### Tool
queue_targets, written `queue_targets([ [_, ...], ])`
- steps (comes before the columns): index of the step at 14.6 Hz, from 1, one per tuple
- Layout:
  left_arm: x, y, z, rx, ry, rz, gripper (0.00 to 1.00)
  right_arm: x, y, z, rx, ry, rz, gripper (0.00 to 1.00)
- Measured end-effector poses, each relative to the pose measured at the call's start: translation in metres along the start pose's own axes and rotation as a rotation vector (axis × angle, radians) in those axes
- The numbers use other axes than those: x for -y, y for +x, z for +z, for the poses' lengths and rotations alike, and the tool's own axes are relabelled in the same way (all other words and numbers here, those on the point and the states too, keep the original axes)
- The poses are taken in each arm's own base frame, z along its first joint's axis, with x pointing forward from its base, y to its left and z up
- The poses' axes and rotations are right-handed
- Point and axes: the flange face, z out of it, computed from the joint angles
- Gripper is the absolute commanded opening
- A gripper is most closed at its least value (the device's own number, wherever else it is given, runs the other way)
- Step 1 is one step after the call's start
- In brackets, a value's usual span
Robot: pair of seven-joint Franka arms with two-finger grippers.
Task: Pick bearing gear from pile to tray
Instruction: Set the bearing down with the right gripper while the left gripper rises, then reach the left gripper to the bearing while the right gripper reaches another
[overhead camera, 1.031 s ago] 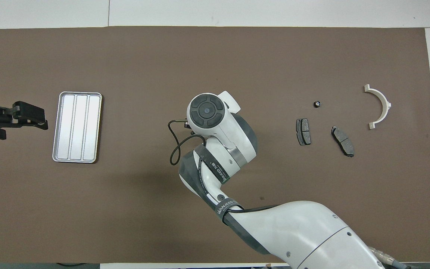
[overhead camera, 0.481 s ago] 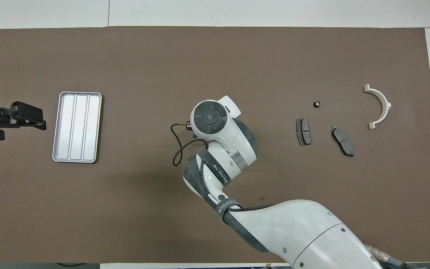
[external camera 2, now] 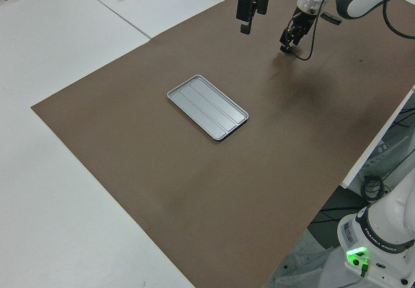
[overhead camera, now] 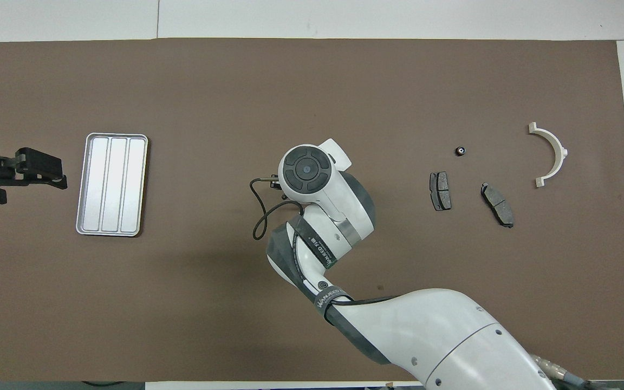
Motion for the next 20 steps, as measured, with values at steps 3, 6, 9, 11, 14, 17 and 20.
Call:
queue_targets([
  [3,-0.002,0.002,0.005,-0.011,-0.003,0.0,1.0,-0.015,0.019,-0.03,-0.021,0.004,0.035,0.93],
  [6,-0.012,0.004,0.014,-0.026,-0.02,-0.042,1.0,-0.062,0.057,-0.084,-0.044,0.009,0.072,0.93],
  [9,-0.064,0.001,0.026,-0.055,-0.055,-0.154,1.0,-0.126,0.098,-0.127,-0.085,0.019,0.062,0.93],
  [11,-0.124,-0.003,0.052,-0.062,-0.062,-0.189,1.0,-0.17,0.122,-0.14,-0.105,0.016,0.036,0.92],
  [14,-0.2,0.0,0.105,-0.078,-0.084,-0.214,1.0,-0.234,0.151,-0.142,-0.111,-0.005,-0.023,0.92],
  [17,-0.264,-0.009,0.169,-0.05,-0.071,-0.218,1.0,-0.3,0.171,-0.138,-0.096,0.0,-0.088,0.92],
  [20,-0.324,-0.018,0.237,-0.021,-0.041,-0.219,0.95,-0.335,0.171,-0.122,-0.058,0.012,-0.145,0.92],
])
